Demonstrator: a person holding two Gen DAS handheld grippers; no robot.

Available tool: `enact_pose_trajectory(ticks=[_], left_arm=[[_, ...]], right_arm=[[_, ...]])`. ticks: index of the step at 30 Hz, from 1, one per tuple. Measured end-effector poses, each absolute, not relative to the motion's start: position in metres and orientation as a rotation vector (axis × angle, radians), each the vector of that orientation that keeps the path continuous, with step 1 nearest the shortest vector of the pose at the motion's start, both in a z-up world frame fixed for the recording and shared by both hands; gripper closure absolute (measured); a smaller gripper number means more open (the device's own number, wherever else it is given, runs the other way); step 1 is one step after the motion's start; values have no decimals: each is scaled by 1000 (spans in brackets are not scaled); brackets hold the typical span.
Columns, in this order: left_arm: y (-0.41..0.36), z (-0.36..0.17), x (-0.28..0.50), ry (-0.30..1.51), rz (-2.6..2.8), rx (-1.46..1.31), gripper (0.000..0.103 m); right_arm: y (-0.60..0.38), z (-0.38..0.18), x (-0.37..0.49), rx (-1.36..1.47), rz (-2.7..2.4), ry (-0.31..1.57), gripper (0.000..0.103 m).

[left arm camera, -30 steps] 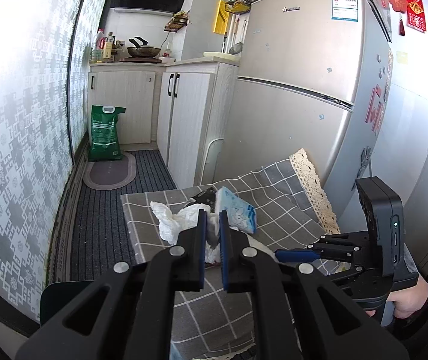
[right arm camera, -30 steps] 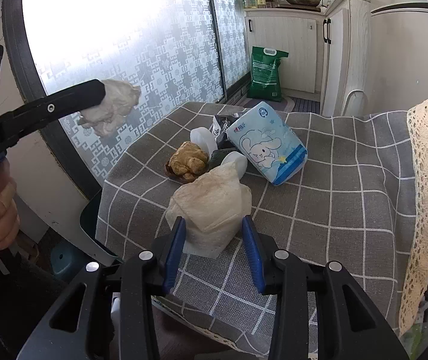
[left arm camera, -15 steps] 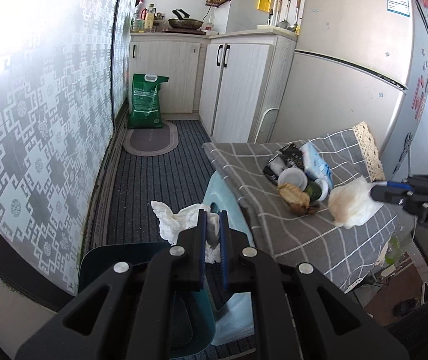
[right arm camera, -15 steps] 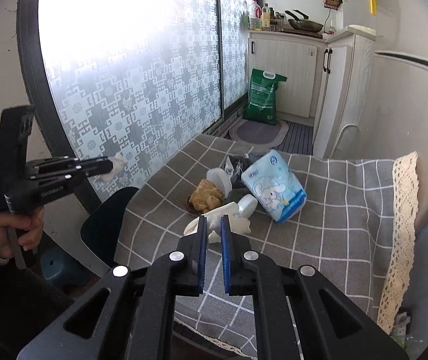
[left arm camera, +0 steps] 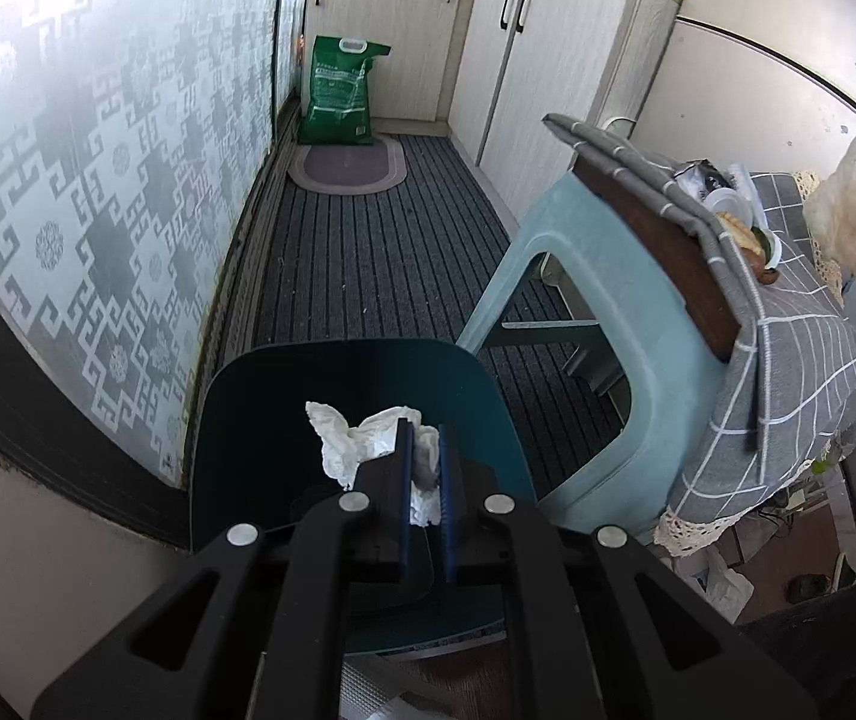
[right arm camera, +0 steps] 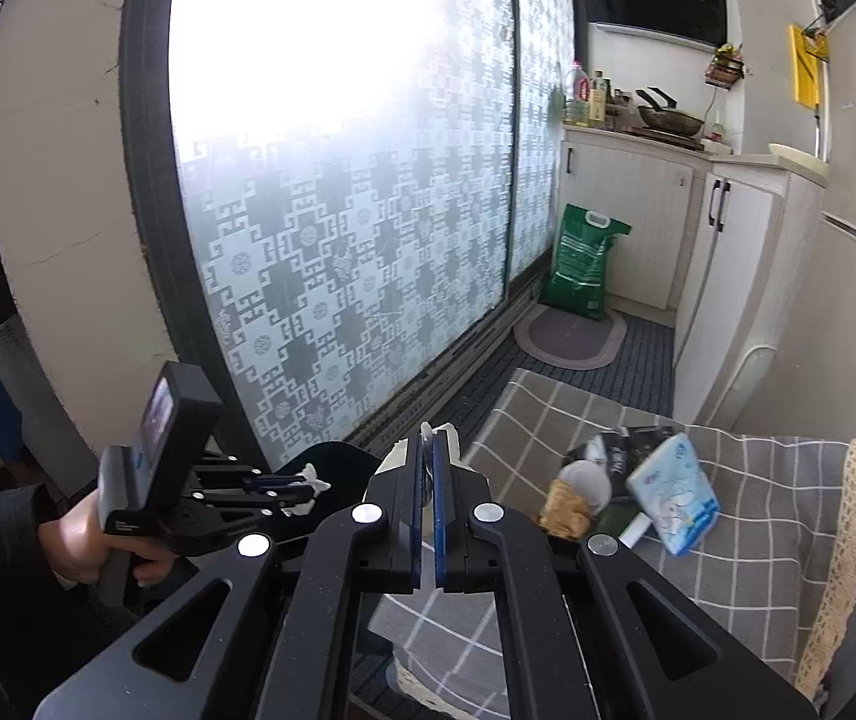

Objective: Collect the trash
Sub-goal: 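Carry both held scraps over the teal bin and open both tools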

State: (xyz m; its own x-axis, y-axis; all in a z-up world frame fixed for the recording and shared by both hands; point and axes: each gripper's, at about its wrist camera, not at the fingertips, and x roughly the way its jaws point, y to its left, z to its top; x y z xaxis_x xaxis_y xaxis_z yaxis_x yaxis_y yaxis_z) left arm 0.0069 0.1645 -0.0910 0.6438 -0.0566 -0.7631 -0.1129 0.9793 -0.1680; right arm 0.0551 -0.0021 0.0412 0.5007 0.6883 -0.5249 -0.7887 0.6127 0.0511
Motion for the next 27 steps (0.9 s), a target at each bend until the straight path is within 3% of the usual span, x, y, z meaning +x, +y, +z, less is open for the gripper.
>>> enact_pose_trajectory(ticks=[19, 22, 24, 27], left_arm=[[198, -188, 21, 1155, 109, -278, 94], [201, -188, 17, 1140, 134, -265, 87], [207, -182, 12, 1109, 139, -275, 73], [207, -166, 3, 1055, 141, -244, 73]], right_arm=[[126, -39, 60, -363, 946, 800, 101], [137, -57, 69, -375, 923, 858, 101], [143, -65, 73, -374, 911, 888, 101], [151, -75, 77, -382, 896, 924, 101]])
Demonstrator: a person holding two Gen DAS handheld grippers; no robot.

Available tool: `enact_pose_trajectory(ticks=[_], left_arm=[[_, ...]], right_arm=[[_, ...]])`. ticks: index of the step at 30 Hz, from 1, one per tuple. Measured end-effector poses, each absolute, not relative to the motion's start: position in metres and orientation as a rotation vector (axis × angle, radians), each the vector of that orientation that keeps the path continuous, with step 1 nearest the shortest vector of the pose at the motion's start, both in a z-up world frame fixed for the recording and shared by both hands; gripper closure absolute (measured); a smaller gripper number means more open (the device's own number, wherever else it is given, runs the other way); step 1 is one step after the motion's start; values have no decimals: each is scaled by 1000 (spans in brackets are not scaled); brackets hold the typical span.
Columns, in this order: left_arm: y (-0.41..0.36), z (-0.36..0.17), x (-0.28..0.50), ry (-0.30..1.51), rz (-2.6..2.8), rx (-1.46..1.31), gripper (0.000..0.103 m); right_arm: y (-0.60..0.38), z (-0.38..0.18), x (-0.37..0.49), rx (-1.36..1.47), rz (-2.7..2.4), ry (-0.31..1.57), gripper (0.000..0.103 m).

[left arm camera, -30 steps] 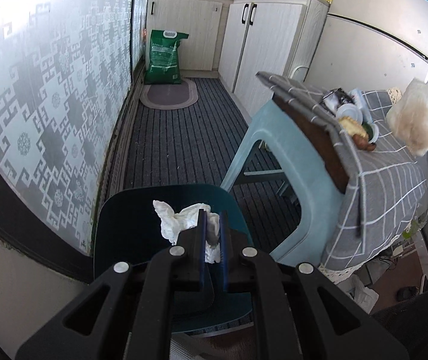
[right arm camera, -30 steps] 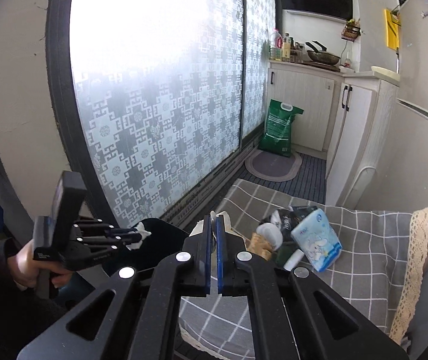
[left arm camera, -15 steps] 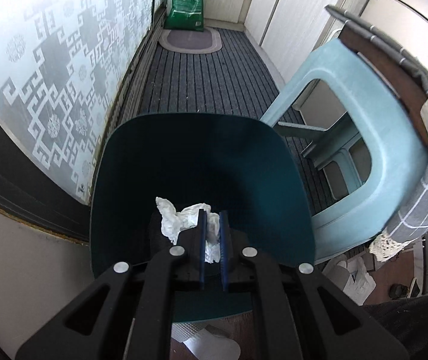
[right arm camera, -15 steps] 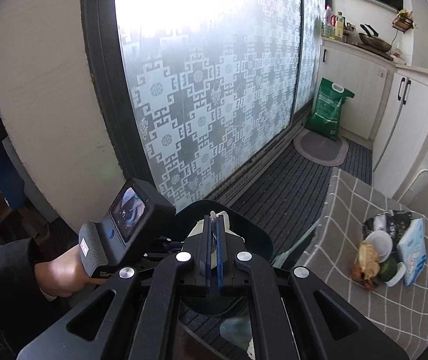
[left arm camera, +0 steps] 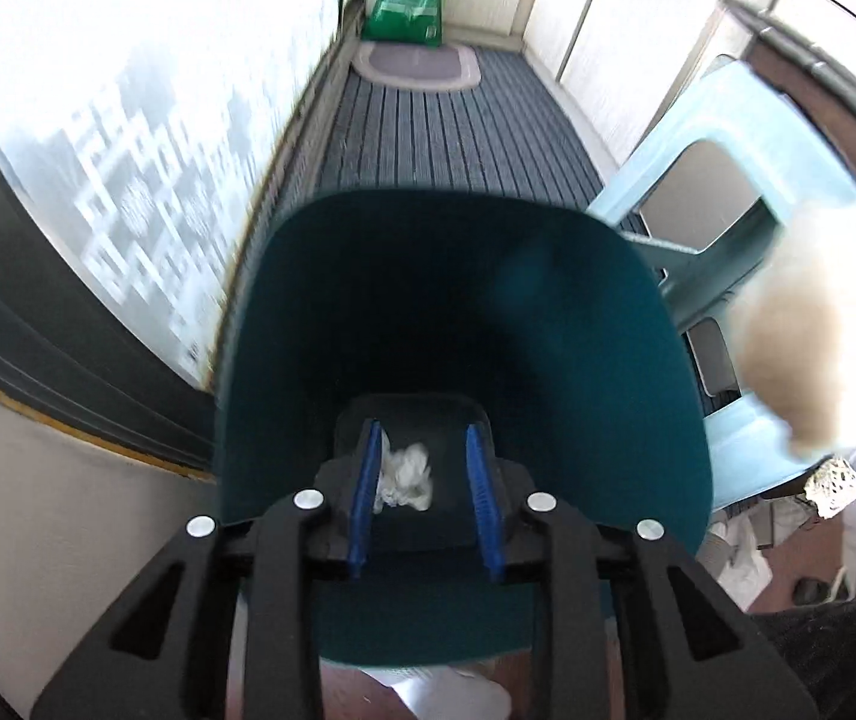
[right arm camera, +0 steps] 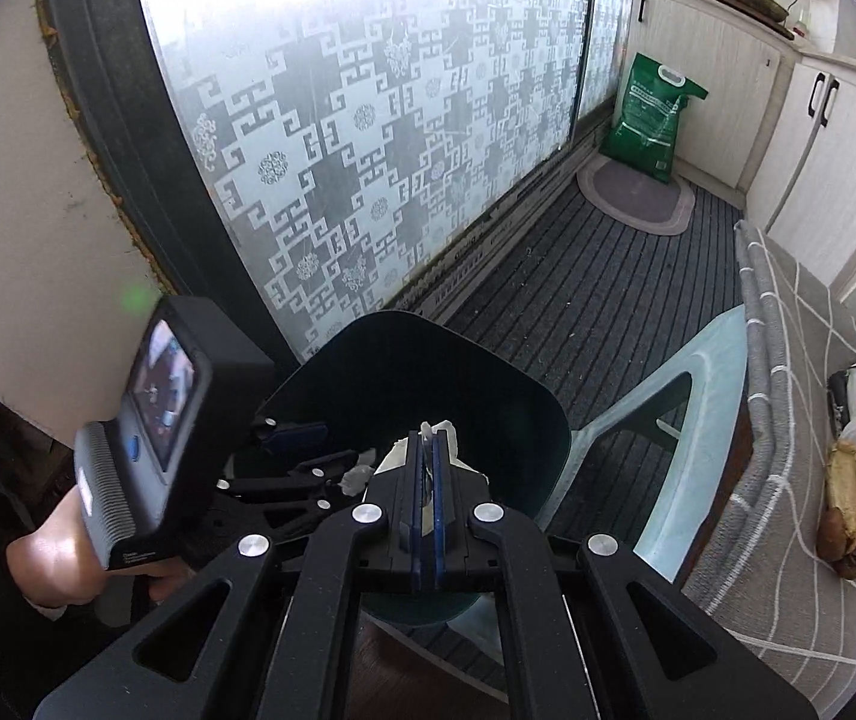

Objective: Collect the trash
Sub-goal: 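Carry both held scraps over the teal bin and open both tools, then move both open tools back over the trash on the stool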

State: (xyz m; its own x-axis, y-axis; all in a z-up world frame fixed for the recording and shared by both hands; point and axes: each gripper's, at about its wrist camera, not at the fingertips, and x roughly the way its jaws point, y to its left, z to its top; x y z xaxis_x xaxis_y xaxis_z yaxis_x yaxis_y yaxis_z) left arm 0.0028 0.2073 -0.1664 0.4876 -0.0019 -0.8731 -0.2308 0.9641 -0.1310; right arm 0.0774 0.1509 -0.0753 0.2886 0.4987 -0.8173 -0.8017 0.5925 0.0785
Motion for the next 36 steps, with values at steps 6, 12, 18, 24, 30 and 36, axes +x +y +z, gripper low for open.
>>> enact_pose_trajectory(ticks=[6, 12, 18, 24, 30, 36], left_arm=[[204, -126, -19, 918, 90, -225, 73], [199, -83, -30, 770, 76, -219, 77], [192, -33, -44, 619, 84, -209, 84], [178, 10, -56, 496, 58, -208, 86], [166, 33, -63, 445, 20, -196, 86], [157, 57, -68, 404, 9, -201, 86]], right_arm=[[158, -87, 83, -376, 885, 971, 101], [162, -99, 86, -373, 888, 1005, 101], [165, -117, 89, -371, 890, 1040, 101], [173, -139, 87, -394, 894, 1090, 101], [180, -166, 84, -459, 883, 1142, 100], [178, -162, 80, -444, 905, 1142, 70]])
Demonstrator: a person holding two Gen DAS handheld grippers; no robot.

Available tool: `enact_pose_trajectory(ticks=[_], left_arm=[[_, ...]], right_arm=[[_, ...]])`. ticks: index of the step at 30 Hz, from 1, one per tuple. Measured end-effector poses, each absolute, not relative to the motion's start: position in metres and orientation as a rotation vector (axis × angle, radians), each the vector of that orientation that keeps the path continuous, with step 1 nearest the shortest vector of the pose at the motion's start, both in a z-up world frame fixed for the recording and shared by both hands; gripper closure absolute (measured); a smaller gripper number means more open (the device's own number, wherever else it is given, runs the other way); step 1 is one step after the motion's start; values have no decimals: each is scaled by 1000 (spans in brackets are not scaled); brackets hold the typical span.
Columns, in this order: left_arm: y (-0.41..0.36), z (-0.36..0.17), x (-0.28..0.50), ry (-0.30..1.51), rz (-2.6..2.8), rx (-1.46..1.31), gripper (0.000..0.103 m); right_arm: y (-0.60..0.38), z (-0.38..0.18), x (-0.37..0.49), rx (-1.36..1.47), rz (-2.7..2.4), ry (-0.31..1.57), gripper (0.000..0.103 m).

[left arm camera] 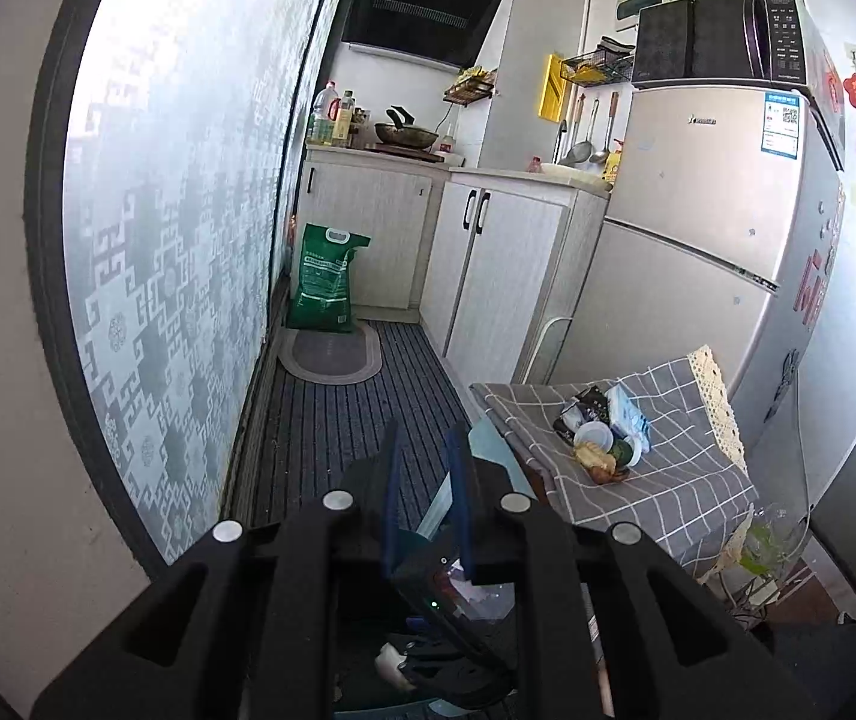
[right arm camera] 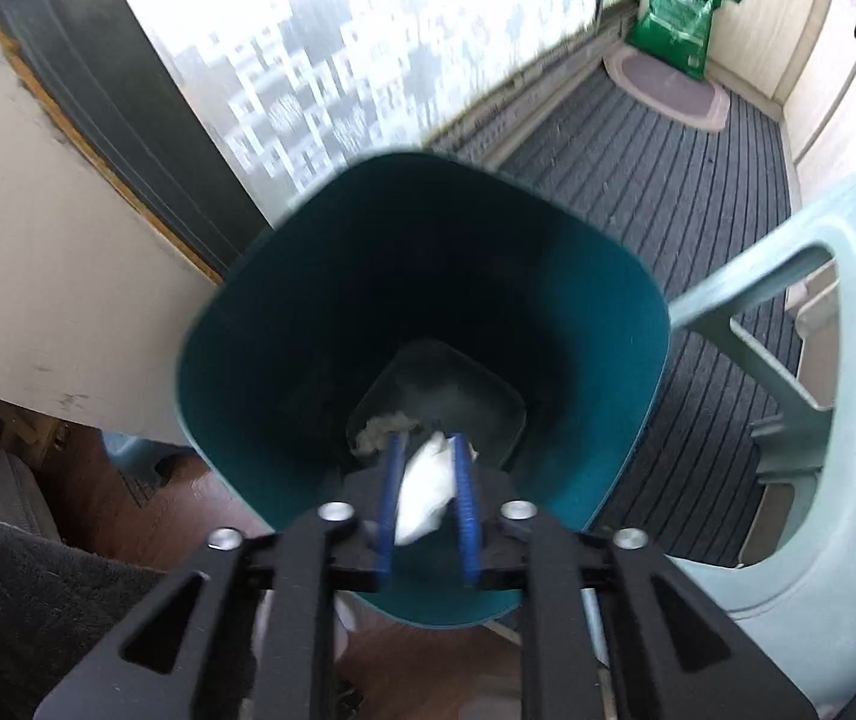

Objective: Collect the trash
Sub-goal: 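Move both open tools back over the trash on the stool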

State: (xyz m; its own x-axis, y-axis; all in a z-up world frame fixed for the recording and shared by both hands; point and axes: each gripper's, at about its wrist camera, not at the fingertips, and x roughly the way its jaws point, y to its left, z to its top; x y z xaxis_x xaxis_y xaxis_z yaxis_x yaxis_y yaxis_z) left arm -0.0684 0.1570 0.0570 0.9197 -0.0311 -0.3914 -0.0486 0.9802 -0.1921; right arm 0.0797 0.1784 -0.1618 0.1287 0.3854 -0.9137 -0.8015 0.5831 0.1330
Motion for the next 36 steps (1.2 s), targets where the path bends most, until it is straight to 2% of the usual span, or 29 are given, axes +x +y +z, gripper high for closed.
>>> enact_pose_trajectory(ticks=[2, 5, 6, 13, 21, 31, 36], left_arm=[[151, 68, -71, 376, 5, -192, 83], [141, 85, -77, 324, 0, -177, 68], [138, 90, -79, 308, -2, -174, 66], [119, 101, -70, 284, -11, -182, 59], [79, 75, -30, 391, -56, -130, 48], [38, 21, 18, 567, -108, -60, 48], [20, 5, 42, 666, -136, -46, 48]], right_arm=[[177, -145, 73, -420, 933, 1083, 68], [169, -110, 62, -380, 976, 983, 68], [165, -98, 59, -365, 992, 945, 68], [103, -27, 55, -286, 957, 716, 68], [7, 1, 90, -213, 799, 669, 64], [-91, -11, 125, -146, 669, 710, 64], [-114, 6, 128, -101, 674, 723, 64]])
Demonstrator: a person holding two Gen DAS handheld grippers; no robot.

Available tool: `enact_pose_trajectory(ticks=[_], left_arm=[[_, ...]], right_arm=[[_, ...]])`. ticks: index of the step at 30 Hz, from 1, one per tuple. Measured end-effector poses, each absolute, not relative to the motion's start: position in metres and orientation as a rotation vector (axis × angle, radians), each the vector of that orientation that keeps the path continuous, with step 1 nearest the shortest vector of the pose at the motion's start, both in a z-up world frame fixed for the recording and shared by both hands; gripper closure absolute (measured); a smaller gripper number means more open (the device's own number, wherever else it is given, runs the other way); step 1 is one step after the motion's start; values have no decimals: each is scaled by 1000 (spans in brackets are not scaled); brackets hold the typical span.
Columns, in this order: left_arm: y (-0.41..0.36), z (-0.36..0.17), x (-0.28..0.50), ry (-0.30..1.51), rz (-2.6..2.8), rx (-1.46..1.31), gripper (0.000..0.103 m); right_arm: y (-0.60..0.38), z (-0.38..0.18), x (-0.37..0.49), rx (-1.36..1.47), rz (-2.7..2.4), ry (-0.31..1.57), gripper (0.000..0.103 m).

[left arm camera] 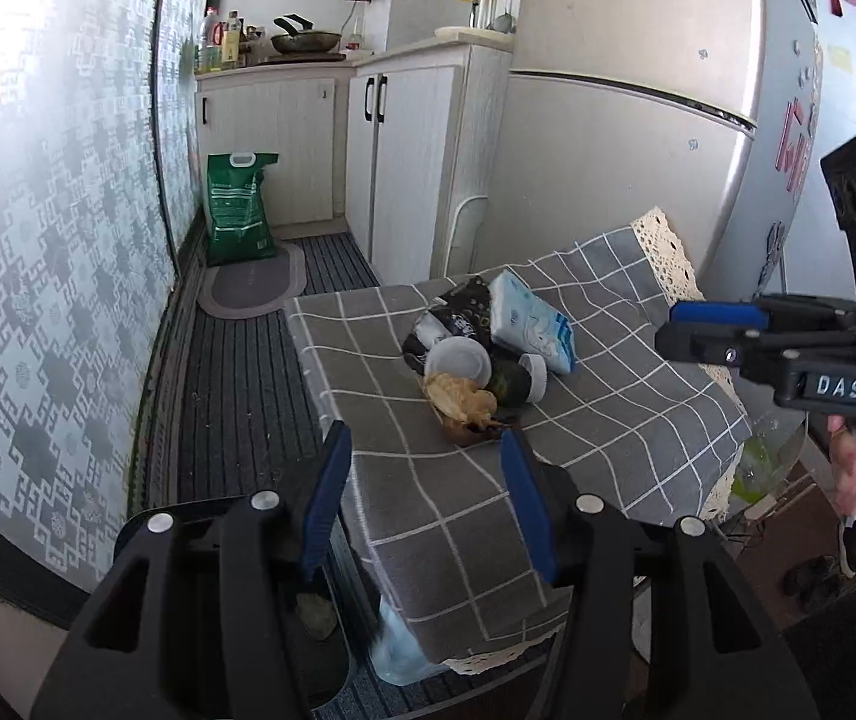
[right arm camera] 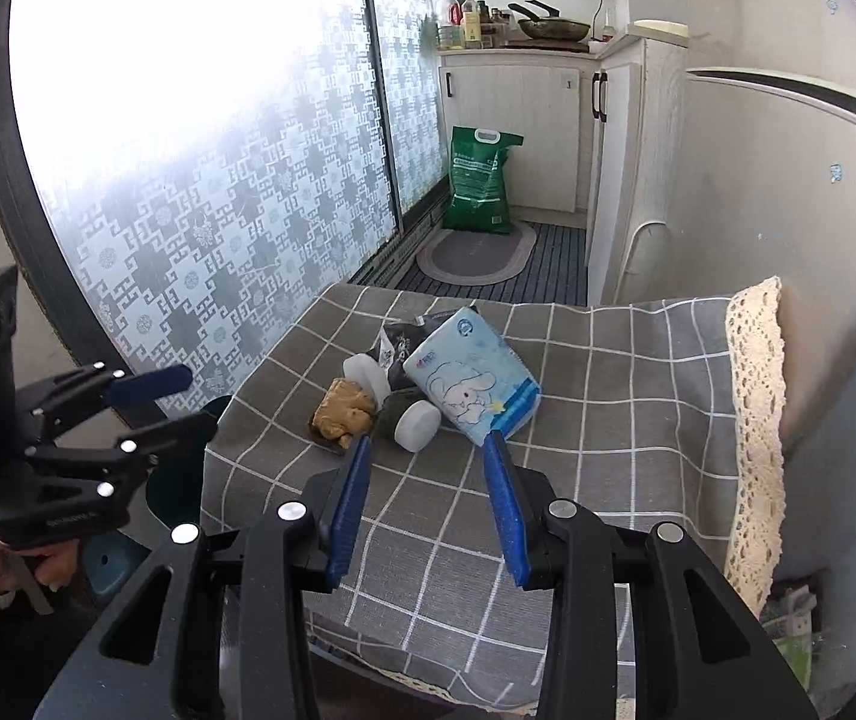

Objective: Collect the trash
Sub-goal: 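Move both open tools back over the trash on the stool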

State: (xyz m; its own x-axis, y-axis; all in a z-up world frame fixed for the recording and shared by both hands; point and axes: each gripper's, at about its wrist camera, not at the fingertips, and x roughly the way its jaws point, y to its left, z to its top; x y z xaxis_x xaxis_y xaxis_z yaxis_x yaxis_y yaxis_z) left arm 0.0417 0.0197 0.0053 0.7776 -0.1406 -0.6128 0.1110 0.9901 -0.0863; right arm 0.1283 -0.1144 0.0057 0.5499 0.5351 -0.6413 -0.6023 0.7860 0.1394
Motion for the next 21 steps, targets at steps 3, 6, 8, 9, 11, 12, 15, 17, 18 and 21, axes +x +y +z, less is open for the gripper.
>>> enact_pose_trajectory(ticks=[3, 6, 8, 9, 11, 12, 15, 17, 18, 21], left_arm=[[4, -2, 47, 695, -189, 15, 48], [3, -10, 52, 701, -212, 48, 49], [8, -11, 57, 690, -217, 33, 50], [10, -12, 60, 689, -219, 25, 50], [10, -12, 67, 694, -229, 20, 51], [9, -13, 69, 694, -229, 31, 51], [8, -18, 75, 702, -228, 46, 52], [10, -21, 78, 705, -237, 38, 57], [11, -22, 79, 707, -234, 39, 61], [11, -29, 84, 730, -239, 40, 64]], right_arm=[[-122, 13, 129, -72, 693, 718, 64], [-122, 15, 128, -78, 718, 707, 64], [-122, 12, 132, -86, 715, 708, 64], [-121, 10, 134, -89, 708, 711, 64], [-119, 5, 139, -97, 701, 723, 64], [-117, 3, 140, -103, 702, 725, 64], [-111, -6, 142, -127, 695, 727, 64], [-112, -7, 142, -130, 693, 722, 64], [-114, -7, 141, -125, 692, 718, 64], [-119, -9, 141, -109, 686, 714, 64]])
